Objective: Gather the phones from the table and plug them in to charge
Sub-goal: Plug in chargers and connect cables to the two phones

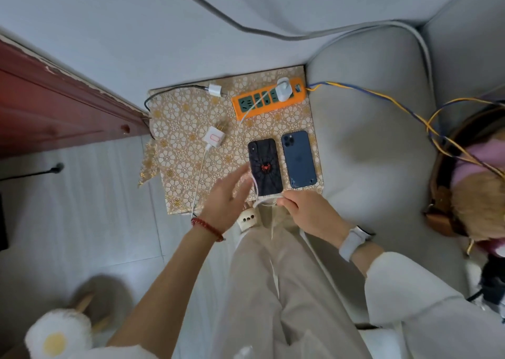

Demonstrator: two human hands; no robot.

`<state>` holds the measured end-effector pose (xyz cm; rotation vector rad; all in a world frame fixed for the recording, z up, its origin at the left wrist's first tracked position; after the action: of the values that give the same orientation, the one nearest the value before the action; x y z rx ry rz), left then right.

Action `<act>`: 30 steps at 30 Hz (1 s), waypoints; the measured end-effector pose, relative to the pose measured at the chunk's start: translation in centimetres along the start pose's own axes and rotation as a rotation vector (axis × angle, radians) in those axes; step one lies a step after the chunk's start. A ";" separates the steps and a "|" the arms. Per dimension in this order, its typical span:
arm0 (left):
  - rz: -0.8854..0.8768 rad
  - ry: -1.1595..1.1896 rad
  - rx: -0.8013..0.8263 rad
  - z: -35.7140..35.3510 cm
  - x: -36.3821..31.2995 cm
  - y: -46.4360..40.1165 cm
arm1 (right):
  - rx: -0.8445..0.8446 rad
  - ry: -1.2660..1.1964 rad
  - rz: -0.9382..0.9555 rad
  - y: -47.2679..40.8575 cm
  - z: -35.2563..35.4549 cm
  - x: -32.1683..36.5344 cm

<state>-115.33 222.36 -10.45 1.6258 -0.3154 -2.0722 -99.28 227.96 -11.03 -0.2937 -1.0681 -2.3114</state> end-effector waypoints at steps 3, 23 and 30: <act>0.000 -0.170 0.272 -1.9 0.0 0.0 | -0.030 -0.124 0.017 -0.1 0.4 0.3; -0.185 -0.374 0.311 -2.9 -1.0 -1.2 | 0.004 -0.049 0.006 1.0 3.0 -1.8; -0.149 -0.328 0.266 -3.2 -1.0 -0.8 | -0.273 -0.049 -0.200 2.2 2.5 -4.4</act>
<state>-112.33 223.92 -10.84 1.4841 -0.6212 -2.5037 -94.53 230.49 -9.91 -0.3653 -0.8350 -2.6464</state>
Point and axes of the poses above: each hand's wrist, its own y-axis away from the middle knuckle, its own z-axis out of the back of the hand, x = y × z, the point moved 4 cm from there along -y, towards the middle knuckle, and after that the axes turned 12 degrees about y, right-handed, at the moved point
